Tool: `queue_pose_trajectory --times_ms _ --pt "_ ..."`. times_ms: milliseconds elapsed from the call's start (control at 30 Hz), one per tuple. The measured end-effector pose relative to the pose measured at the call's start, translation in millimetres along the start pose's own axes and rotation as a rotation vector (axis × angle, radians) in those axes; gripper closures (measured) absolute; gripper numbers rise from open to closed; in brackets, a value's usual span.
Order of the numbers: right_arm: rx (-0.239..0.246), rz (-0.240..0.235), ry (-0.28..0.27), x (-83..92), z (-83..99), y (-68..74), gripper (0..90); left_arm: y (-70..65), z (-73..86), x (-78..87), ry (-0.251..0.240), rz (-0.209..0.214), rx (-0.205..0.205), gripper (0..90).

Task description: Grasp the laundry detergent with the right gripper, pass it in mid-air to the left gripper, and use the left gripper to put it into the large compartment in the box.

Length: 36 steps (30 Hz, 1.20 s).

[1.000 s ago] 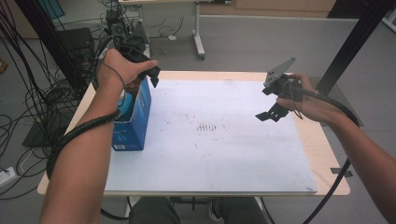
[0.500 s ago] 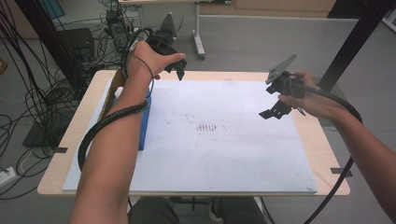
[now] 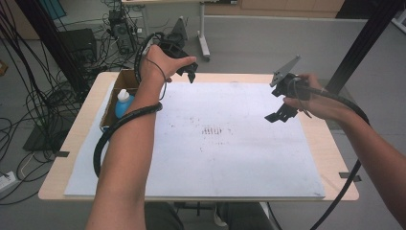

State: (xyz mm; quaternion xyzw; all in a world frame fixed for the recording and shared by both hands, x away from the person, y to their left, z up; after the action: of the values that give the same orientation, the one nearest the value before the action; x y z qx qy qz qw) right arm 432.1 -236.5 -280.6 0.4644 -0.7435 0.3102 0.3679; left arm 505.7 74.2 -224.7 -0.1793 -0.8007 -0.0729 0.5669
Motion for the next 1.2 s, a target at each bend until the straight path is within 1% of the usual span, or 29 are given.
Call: queue_pose_trajectory --times_ms 133,267,333,433,833,933,967,1033,1200 --pt "0.0 0.001 0.003 0.2 -0.9 0.1 0.3 -0.8 -0.5 -1.5 -0.002 0.004 0.001 11.7" --pt "0.003 0.0 0.005 0.2 -1.3 0.1 0.3 -0.9 -0.1 -3.2 0.005 0.003 -0.007 11.8" --pt "0.004 -0.001 0.006 0.2 -1.5 0.4 0.3 -1.3 -0.5 -3.6 -0.003 0.006 -0.004 11.8" --pt "0.002 0.0 0.007 0.1 -1.3 -0.2 0.3 -0.8 -0.9 -3.2 -0.001 0.009 -0.004 11.9" --pt "0.006 -0.004 0.014 -1.5 -2.9 -0.4 0.3 1.0 -1.0 -5.0 0.003 0.007 -0.006 11.7" --pt "0.003 -0.005 0.014 -1.5 -2.5 -0.1 0.4 -0.2 -1.0 -5.9 0.002 0.008 -0.006 11.6" --pt "-0.005 -0.008 0.015 -1.6 -2.6 0.7 0.4 -0.3 -0.7 -6.0 0.001 0.009 -0.006 11.6" --pt "0.006 -0.006 0.015 -1.6 -1.9 -0.1 0.3 -0.6 -0.2 -6.8 0.001 0.01 -0.005 11.6" --pt "0.005 -0.008 0.008 -1.3 -1.6 0.8 0.3 -1.7 0.8 -7.8 -0.002 0.012 -0.006 11.6"
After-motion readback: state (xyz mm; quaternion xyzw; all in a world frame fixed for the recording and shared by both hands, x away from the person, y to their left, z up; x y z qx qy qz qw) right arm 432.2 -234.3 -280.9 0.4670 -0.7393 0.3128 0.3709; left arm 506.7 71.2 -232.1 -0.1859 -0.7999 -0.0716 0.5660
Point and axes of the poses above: each handheld gripper's, and its own axes: x roughly backward along the jaws, z roughly out of its underside, y roughly to its left, the point moved 4 cm from there along -x, roughly forward along the jaws, and after that the axes turned 4 degrees about -y, right-handed, at the moved point
